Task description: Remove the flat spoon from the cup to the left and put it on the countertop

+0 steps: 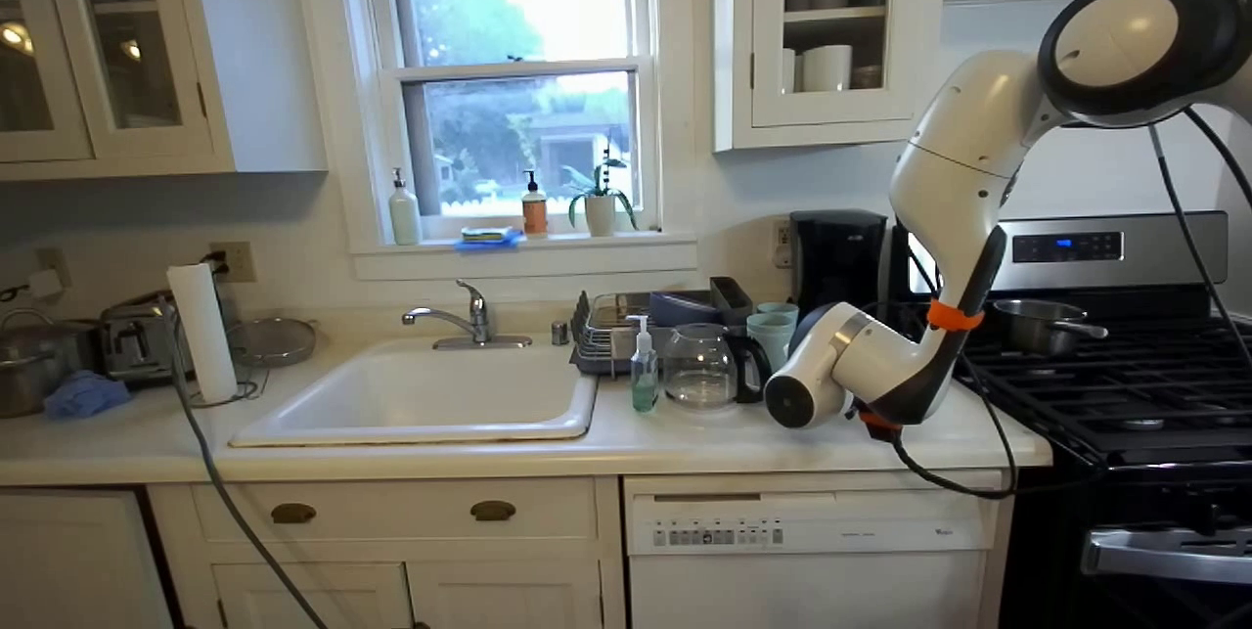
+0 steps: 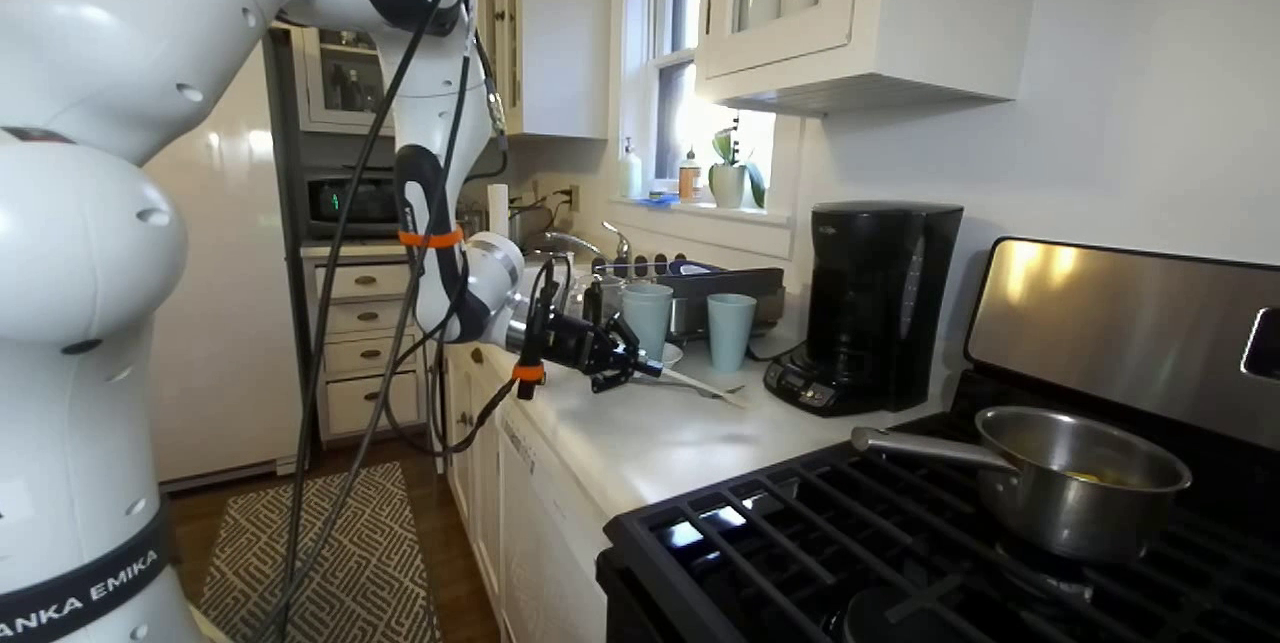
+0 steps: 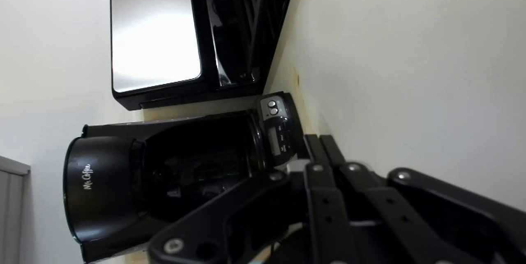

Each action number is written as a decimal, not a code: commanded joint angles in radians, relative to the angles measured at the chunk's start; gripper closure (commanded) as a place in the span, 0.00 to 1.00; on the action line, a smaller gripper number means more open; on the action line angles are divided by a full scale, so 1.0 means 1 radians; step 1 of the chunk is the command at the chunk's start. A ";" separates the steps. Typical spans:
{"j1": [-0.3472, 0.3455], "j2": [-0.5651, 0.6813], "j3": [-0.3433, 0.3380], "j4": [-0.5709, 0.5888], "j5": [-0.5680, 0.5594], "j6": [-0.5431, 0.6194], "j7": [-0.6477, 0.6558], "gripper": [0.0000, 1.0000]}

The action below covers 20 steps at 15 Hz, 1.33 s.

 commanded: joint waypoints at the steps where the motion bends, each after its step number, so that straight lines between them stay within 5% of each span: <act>1: -0.017 0.023 0.000 0.015 -0.036 0.049 -0.013 0.99; 6: -0.021 0.024 -0.001 0.013 -0.037 0.078 -0.020 0.99; 8: -0.020 0.022 -0.001 0.013 -0.037 0.083 -0.022 0.72; 16: -0.022 0.014 -0.001 0.018 -0.033 0.091 -0.032 0.17; 20: -0.029 -0.005 0.002 0.022 -0.025 0.107 -0.055 0.00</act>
